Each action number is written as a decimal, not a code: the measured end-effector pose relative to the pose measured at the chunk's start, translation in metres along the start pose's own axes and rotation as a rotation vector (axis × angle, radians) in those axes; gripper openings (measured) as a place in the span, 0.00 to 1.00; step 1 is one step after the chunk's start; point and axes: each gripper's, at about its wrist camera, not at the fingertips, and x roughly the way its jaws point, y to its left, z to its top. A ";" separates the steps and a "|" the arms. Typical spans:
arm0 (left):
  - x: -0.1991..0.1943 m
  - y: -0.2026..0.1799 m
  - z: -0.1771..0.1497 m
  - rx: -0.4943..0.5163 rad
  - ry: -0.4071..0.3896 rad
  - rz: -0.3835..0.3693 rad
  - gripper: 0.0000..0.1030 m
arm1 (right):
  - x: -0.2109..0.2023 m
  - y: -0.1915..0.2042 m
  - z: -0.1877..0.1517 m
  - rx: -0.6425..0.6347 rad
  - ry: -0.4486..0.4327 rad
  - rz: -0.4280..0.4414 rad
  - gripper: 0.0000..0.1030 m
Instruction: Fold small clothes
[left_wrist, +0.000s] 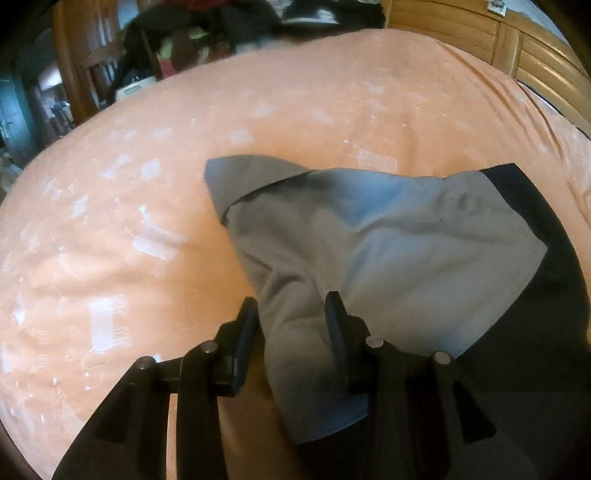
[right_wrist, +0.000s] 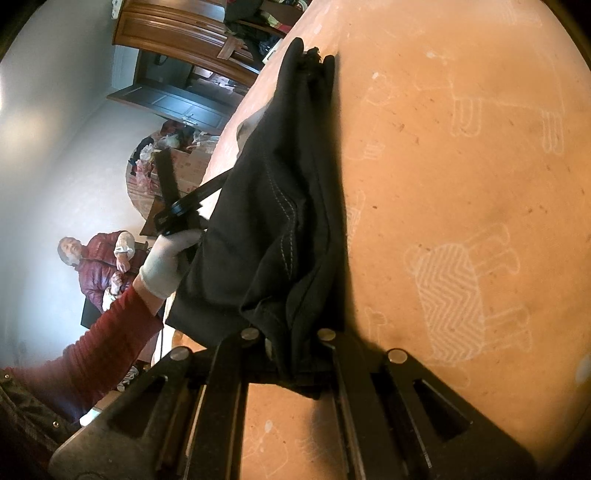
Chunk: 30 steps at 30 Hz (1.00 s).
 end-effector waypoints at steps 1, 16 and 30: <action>-0.009 -0.003 -0.002 -0.004 -0.009 -0.001 0.33 | 0.000 0.000 0.000 -0.001 0.000 -0.001 0.00; -0.157 -0.091 -0.154 0.186 -0.064 0.033 0.24 | -0.007 0.036 -0.004 -0.066 -0.019 -0.207 0.04; -0.176 -0.023 -0.232 -0.267 0.027 0.162 0.58 | -0.024 0.133 -0.140 -0.491 -0.073 -0.930 0.88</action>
